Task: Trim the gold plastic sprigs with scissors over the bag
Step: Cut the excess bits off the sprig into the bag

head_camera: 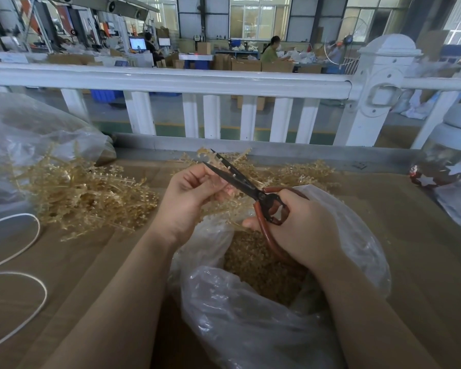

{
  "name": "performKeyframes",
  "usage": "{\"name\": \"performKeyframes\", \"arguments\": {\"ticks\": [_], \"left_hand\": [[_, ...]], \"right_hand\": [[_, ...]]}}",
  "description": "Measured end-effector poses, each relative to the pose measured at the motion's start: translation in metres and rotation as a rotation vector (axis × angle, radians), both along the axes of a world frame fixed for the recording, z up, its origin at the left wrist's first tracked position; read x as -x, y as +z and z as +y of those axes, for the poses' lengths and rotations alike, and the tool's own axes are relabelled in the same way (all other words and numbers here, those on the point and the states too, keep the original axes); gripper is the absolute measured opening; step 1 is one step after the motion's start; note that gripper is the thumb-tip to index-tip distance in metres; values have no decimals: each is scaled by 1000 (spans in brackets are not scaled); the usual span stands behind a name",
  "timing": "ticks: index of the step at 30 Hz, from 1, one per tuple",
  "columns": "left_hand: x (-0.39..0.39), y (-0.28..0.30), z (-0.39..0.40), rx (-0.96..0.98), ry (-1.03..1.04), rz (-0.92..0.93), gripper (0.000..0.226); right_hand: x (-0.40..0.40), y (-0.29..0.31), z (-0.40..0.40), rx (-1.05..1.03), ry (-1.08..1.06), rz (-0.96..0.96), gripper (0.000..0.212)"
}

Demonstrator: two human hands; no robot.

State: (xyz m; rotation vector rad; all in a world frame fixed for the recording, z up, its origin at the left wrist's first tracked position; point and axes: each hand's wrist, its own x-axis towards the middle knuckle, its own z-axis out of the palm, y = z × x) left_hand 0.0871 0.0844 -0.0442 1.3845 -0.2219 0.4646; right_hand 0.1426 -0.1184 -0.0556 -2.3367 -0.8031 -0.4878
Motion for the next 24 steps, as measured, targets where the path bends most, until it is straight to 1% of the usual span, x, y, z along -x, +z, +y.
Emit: {"name": "performKeyframes", "arguments": {"ticks": [3, 9, 11, 15, 17, 24], "left_hand": [[0, 0, -1, 2, 1, -15, 10], [0, 0, -2, 37, -10, -37, 6], [0, 0, -1, 34, -5, -35, 10], [-2, -2, -4, -28, -4, -30, 21], [-3, -2, -5, -47, -12, -24, 23], [-2, 1, -6, -47, -11, -31, 15]], "right_hand": [[0, -1, 0, -12, 10, -10, 52], [0, -1, 0, -35, 28, 39, 49], [0, -2, 0, -29, 25, 34, 51], [0, -4, 1, -45, 13, 20, 67], [0, -4, 1, -38, 5, 15, 69], [1, -2, -1, -50, 14, 41, 71]]}}
